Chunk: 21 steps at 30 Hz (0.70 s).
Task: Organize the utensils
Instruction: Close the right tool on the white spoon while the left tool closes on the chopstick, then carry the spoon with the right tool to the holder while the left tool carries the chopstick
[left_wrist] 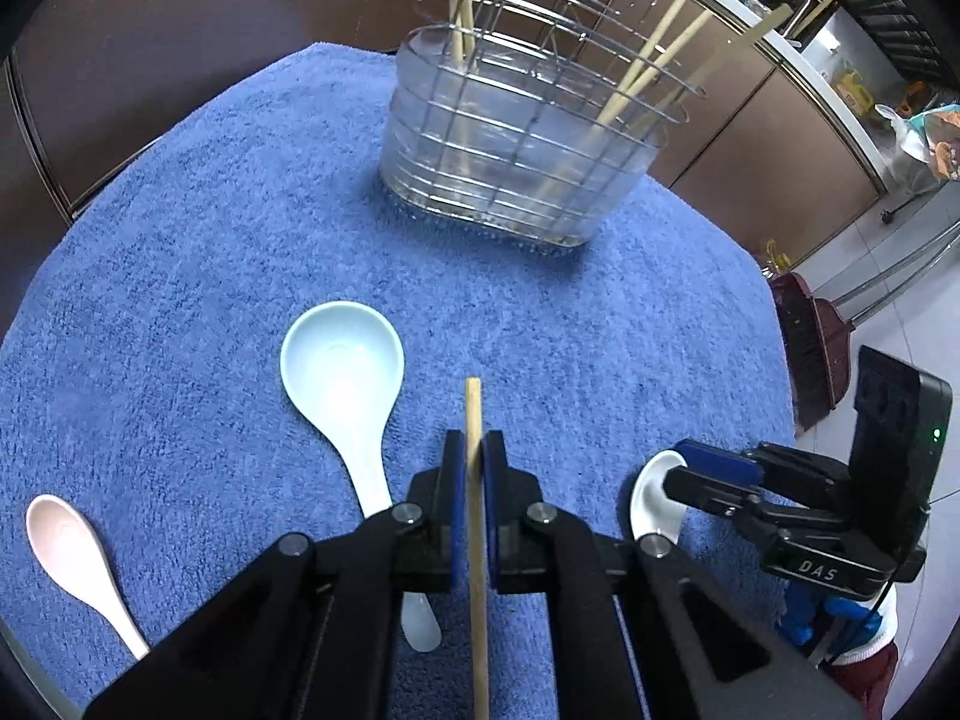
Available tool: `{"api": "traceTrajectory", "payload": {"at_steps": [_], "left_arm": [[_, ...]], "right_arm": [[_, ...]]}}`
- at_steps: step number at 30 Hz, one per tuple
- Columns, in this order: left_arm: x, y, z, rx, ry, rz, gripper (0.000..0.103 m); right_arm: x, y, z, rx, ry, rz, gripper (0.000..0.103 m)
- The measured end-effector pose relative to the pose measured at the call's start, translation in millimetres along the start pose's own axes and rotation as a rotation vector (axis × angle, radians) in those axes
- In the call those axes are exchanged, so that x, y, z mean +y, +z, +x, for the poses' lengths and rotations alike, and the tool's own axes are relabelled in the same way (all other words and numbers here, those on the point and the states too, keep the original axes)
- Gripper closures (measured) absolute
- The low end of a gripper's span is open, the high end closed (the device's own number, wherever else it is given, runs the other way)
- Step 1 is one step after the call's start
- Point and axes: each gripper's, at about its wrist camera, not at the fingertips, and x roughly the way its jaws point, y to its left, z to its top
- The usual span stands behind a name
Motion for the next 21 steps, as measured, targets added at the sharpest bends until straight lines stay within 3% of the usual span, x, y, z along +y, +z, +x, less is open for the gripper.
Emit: {"api": "traceTrajectory", "payload": {"at_steps": [5,9,21], "left_arm": [[0,0,4,0.006,-0.013,-0.006,0.098],[2,0,0,-0.005,-0.016,-0.012,0.098],[0,-17,-55,-0.11,-0.05,-0.017,0.098]], "right_arm": [[-4,9,13,0.066,0.063,-0.008,0.093],[-2,10,16,0.088,0.086,-0.016,0.096],[53,-7,-38,-0.115,-0.069,-0.12,0.096]]}}
